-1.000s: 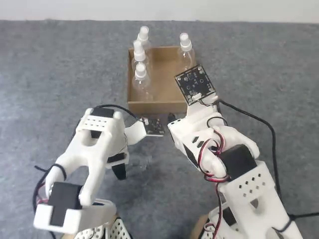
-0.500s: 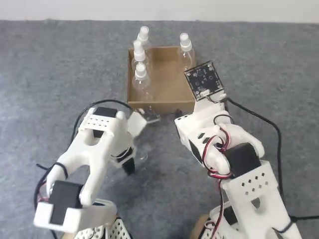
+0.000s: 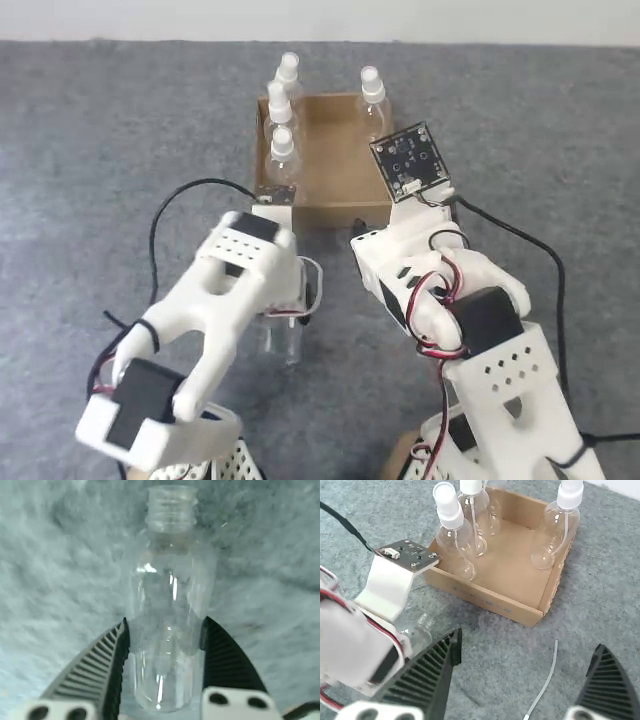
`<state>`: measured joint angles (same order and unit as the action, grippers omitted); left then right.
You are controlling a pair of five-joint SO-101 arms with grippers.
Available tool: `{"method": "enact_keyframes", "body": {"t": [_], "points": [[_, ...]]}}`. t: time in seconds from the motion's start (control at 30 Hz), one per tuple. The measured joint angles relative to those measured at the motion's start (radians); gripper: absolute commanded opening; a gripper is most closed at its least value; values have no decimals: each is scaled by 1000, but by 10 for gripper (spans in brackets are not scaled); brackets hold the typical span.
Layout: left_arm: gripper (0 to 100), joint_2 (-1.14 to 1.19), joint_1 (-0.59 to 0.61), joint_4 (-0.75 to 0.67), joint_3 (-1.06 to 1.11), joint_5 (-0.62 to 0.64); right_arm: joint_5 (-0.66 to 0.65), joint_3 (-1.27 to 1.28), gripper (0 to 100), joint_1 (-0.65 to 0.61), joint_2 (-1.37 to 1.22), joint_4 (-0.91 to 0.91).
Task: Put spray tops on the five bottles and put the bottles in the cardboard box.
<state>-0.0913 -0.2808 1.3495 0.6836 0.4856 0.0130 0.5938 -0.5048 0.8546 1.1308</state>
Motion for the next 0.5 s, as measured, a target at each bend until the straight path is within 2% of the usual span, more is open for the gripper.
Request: {"method": "enact_keyframes", "body": {"t": [0.1,0.2,0.4,0.5], "points": [[122,2,-49,5,-25,161,0,0,351,0,0,0],[135,2,-68,0,-43,262,0,0,351,0,0,0],[312,3,-78,5,-69,328,0,0,351,0,0,0],[341,3,-84,11,-69,358,0,0,351,0,0,0]]}}
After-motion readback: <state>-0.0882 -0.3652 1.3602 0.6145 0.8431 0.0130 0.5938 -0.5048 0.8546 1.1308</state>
